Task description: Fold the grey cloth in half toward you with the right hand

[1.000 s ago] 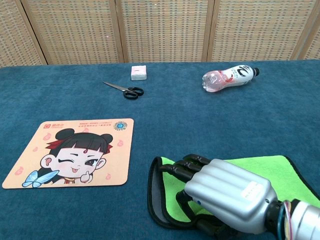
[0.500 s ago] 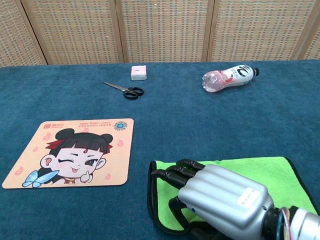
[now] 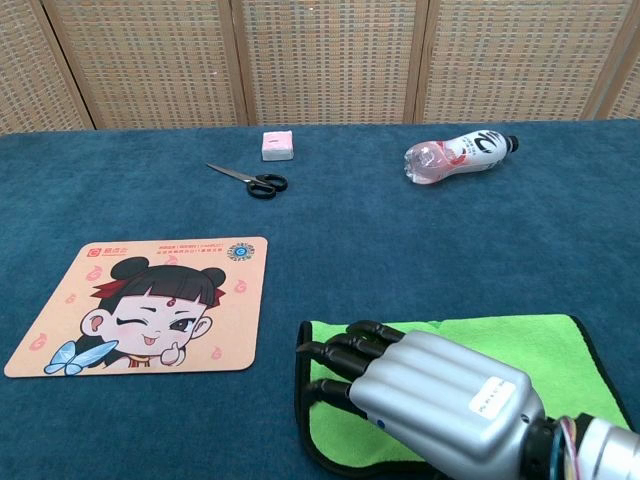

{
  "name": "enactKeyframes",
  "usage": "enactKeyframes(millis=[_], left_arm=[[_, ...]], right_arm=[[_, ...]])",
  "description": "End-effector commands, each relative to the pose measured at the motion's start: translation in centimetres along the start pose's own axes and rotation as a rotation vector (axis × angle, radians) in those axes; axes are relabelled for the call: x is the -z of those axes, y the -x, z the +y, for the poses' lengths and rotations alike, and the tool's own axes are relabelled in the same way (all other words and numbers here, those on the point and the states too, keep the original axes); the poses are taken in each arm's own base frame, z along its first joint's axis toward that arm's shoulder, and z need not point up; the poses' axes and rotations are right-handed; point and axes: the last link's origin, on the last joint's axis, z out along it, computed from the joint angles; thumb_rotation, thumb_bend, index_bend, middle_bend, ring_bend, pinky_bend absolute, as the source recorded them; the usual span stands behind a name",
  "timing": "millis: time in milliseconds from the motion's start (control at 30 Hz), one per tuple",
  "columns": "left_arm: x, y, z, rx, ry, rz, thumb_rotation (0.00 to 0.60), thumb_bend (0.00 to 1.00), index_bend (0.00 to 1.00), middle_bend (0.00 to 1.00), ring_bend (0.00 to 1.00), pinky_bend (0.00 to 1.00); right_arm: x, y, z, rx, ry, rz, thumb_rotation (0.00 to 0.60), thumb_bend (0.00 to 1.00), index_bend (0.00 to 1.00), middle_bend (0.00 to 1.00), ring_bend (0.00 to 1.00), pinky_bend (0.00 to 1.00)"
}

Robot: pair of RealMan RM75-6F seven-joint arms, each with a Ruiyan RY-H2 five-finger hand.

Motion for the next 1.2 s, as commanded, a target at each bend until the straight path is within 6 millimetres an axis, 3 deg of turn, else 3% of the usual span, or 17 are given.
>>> enactKeyframes(millis=[33,300,500,600,733,1000,1200], left_arm=[[0.0,0.0,0.0,-0.001,0.000,0.000,0.600,0.15,0.00,0.00,0.00,0.00],[0.1,-0.1,0.0,0.001,0.000,0.003,0.600,0.15,0.00,0.00,0.00,0.00],[0.1,-0.1,0.0,0.004,0.001,0.005,0.600,0.15,0.00,0.00,0.00,0.00],[0.2,-0.1,0.1,0.005,0.006,0.006,0.600,0.15,0.00,0.00,0.00,0.00],[0.3,-0.2,0.2,0.006,0.011,0.007,0.600,0.15,0.00,0.00,0.00,0.00],[0.6,-0.1,0.4,0.005,0.022,0.007,0.600,0.15,0.00,0.00,0.00,0.00],[0.8,0.0,0.7,-0.004,0.027,0.009,0.600,0.15,0.00,0.00,0.00,0.00]], right_arm=[[0.1,-0.5,0.0,-0.010,-0.003,0.012,0.600,0.07,0.00,0.00,0.00,0.00],[0.5,-3.0,1.4,-0.011,0.020,0.082,0.600,0.07,0.00,0.00,0.00,0.00],[1.1,-5.1,5.1,0.031,0.084,0.146,0.600,0.07,0.00,0.00,0.00,0.00],[2.1,-6.0,8.2,0.034,0.142,0.174,0.600,0.07,0.00,0.00,0.00,0.00],[4.5,-6.7,12.4,0.066,0.219,0.213,0.600,0.04,0.00,0.00,0.00,0.00],[9.7,-6.9,18.3,0.099,0.398,0.303,0.600,0.00,0.00,0.00,0.00,0.00],[15.5,-5.4,19.3,-0.008,0.579,0.380,0.600,0.00,0.00,0.00,0.00,0.00]])
